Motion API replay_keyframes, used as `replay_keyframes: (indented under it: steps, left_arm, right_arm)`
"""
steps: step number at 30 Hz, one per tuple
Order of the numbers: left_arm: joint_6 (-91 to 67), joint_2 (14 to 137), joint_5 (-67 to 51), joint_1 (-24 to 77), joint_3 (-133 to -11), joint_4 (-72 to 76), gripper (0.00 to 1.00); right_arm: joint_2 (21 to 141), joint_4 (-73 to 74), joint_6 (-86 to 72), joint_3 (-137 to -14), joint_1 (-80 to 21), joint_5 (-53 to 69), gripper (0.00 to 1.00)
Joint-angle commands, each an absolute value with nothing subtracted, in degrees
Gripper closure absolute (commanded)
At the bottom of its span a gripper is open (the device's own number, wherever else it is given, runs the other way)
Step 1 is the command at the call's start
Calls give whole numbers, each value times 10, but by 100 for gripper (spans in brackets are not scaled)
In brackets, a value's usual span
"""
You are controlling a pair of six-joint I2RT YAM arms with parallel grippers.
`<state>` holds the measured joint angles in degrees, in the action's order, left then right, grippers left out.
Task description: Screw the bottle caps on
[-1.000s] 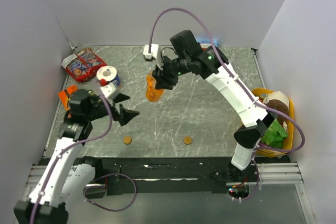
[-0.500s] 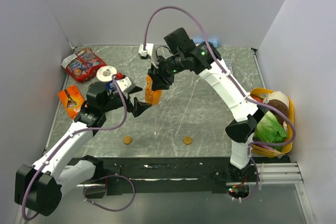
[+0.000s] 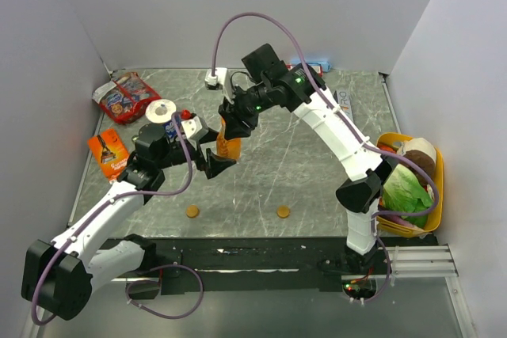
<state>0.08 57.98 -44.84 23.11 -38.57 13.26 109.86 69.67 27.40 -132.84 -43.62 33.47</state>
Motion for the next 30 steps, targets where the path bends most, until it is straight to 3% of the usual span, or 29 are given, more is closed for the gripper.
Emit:
replay_keyframes:
  steps: [1, 13, 21, 25, 30]
  left_arm:
    - [-28, 583, -469, 234, -389, 177, 4]
    - [-6, 613, -483, 239, -406, 168, 1]
    - [-16, 601, -482, 240, -403, 176, 11]
    - [-14, 599, -478, 240, -404, 174, 26]
    - [-16, 593, -476, 240, -400, 171, 33]
  right_arm:
    - [1092, 678, 259, -1352, -428, 404, 83]
    - [1087, 677, 260, -1362, -428, 447, 83]
    - [1085, 678, 268, -1351, -428, 420, 83]
    - [1084, 679, 272, -1336, -427, 407, 83]
    - [1089, 680, 274, -1329, -426, 389, 83]
